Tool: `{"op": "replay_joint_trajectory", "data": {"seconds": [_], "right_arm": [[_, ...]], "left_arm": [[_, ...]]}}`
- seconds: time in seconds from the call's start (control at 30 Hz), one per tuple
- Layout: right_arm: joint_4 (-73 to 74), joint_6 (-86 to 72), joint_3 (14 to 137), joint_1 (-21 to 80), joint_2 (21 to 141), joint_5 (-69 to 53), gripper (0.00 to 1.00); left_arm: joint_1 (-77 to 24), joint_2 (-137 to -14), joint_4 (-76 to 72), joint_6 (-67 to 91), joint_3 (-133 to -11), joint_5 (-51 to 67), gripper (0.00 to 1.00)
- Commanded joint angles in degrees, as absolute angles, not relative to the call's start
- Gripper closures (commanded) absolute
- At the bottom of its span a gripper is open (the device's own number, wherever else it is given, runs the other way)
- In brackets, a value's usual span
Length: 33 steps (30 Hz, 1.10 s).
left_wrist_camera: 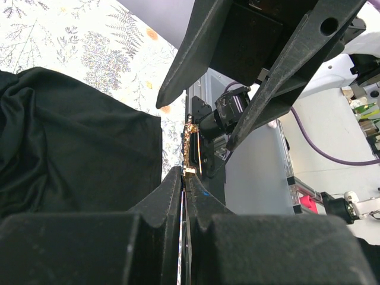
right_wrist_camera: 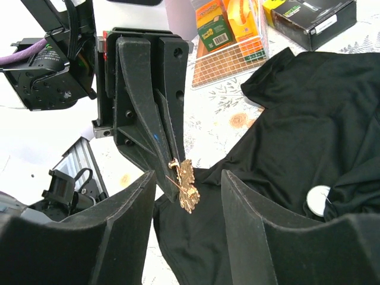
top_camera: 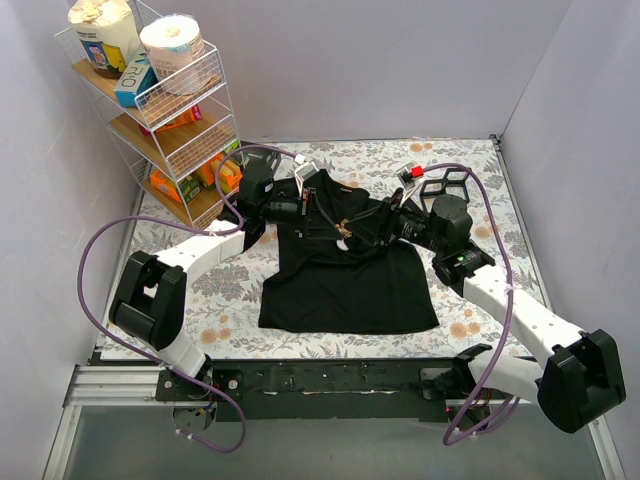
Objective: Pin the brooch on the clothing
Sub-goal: Pick up the brooch from the brooch box.
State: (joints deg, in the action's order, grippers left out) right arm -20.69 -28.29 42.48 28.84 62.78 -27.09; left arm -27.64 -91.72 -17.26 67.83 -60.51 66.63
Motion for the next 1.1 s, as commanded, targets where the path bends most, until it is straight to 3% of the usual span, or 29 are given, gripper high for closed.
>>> {"op": "replay_joint_trajectory", "data": {"seconds": [0.0,0.23,0.33,0.4,0.47,0.57,0.87,1.07], "right_arm": [[-25.0,-28.7,46.2,28.5,65.0,-30.8,0.46],[-26.5,-29.2,46.5,28.6,67.0,-32.3,0.56],[-27.2,-29.6,46.1,28.5,67.2,-33.0,0.69],[-27.7,-29.9,45.8,28.5,67.4,-33.4,0.89],[-28.3,-30.3,45.6,28.6,67.7,-33.7,0.99],[-29.6,-31.4,44.7,28.4,67.7,-33.8,0.99],[-35.5,-36.4,42.4,26.5,66.7,-35.1,0.99],[-38.1,-38.4,41.2,25.7,66.0,-35.5,0.99]], "left_arm": [[-28.1,-91.5,-15.5,65.6,-62.7,67.2,1.0],[-28.3,-91.1,-15.6,65.3,-62.7,67.9,1.0],[-28.4,-91.1,-15.7,65.4,-62.7,68.0,1.0],[-28.3,-91.1,-16.2,65.6,-62.6,68.0,1.0],[-28.3,-91.1,-17.0,66.2,-62.3,68.0,1.0],[-28.4,-91.0,-18.4,67.3,-61.8,68.1,0.98],[-28.3,-91.3,-25.5,72.6,-59.9,70.1,0.63],[-28.3,-91.1,-32.0,76.5,-58.1,70.0,0.63]]}}
